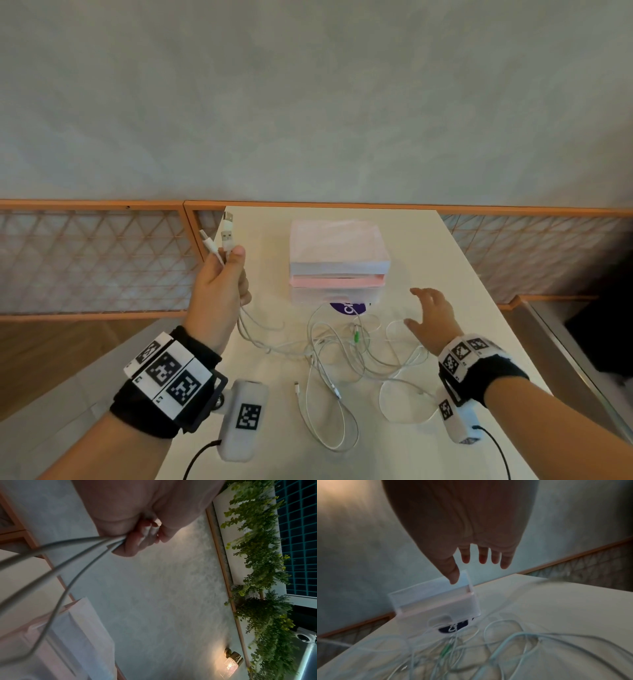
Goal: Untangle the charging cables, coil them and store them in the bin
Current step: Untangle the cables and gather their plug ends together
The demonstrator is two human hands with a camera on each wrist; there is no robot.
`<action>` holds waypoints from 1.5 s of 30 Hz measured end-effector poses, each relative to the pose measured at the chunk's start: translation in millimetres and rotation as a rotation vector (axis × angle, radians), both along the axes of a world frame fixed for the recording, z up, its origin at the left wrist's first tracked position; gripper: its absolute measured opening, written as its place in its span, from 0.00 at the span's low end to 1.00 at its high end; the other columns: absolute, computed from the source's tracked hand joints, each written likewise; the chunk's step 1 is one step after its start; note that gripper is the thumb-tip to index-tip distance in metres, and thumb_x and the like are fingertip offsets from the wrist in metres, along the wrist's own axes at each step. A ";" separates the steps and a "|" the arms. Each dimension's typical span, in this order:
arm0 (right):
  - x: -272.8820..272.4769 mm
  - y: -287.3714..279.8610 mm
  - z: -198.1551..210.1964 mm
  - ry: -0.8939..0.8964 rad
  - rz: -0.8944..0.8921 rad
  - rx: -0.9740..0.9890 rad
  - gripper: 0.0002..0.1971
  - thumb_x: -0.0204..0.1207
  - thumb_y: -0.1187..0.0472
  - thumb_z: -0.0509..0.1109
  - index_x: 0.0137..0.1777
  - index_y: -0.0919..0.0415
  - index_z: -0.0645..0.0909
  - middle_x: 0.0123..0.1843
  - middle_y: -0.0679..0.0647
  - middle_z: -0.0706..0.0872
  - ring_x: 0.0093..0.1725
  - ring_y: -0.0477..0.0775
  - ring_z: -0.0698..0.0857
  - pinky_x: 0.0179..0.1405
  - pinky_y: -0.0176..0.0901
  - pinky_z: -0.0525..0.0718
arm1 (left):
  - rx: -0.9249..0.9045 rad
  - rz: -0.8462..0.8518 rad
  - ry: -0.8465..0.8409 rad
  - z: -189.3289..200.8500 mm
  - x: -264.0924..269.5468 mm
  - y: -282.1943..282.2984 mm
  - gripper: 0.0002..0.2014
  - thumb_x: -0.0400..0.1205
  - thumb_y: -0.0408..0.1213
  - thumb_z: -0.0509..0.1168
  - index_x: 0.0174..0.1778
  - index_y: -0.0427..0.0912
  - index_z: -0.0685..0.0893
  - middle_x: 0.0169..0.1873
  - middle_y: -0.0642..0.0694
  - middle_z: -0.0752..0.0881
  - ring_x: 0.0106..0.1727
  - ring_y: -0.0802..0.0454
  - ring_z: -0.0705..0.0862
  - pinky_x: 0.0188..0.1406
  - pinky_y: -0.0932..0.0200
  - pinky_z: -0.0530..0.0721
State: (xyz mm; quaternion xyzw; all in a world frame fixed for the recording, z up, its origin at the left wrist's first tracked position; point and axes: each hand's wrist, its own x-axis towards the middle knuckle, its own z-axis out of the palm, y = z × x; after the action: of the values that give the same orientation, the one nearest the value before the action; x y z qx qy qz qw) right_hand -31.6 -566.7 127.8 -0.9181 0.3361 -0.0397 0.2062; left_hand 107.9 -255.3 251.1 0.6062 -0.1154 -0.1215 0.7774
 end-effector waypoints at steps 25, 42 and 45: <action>48.8 126.4 -20.7 -0.041 0.797 -0.137 0.10 0.76 0.61 0.67 0.55 0.56 0.84 0.53 0.55 0.86 0.55 0.58 0.82 0.54 0.53 0.82 | 0.145 -0.111 -0.028 -23.0 -15.1 0.3 0.15 0.86 0.45 0.50 0.41 0.43 0.75 0.20 0.57 0.66 0.23 0.58 0.62 0.26 0.62 0.64; 54.0 160.6 127.3 -0.699 0.304 1.015 0.14 0.84 0.63 0.57 0.63 0.54 0.81 0.50 0.50 0.84 0.40 0.49 0.86 0.56 0.49 0.87 | 0.300 -0.229 -0.134 -32.0 -32.8 -17.4 0.24 0.78 0.61 0.58 0.32 0.42 0.76 0.19 0.55 0.68 0.25 0.53 0.65 0.31 0.54 0.65; 51.9 161.2 130.8 -0.684 0.313 0.957 0.14 0.83 0.63 0.59 0.63 0.56 0.81 0.52 0.54 0.87 0.48 0.53 0.86 0.58 0.50 0.86 | 0.331 -0.281 -0.149 -32.1 -34.0 -19.5 0.23 0.77 0.62 0.57 0.26 0.46 0.76 0.19 0.53 0.69 0.25 0.51 0.66 0.31 0.53 0.66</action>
State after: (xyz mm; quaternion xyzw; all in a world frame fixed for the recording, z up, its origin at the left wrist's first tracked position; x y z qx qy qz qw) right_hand 20.3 -405.5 258.6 -0.6971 0.0922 -0.1461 0.6958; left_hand 73.9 -274.8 219.0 0.7106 -0.2343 -0.2010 0.6322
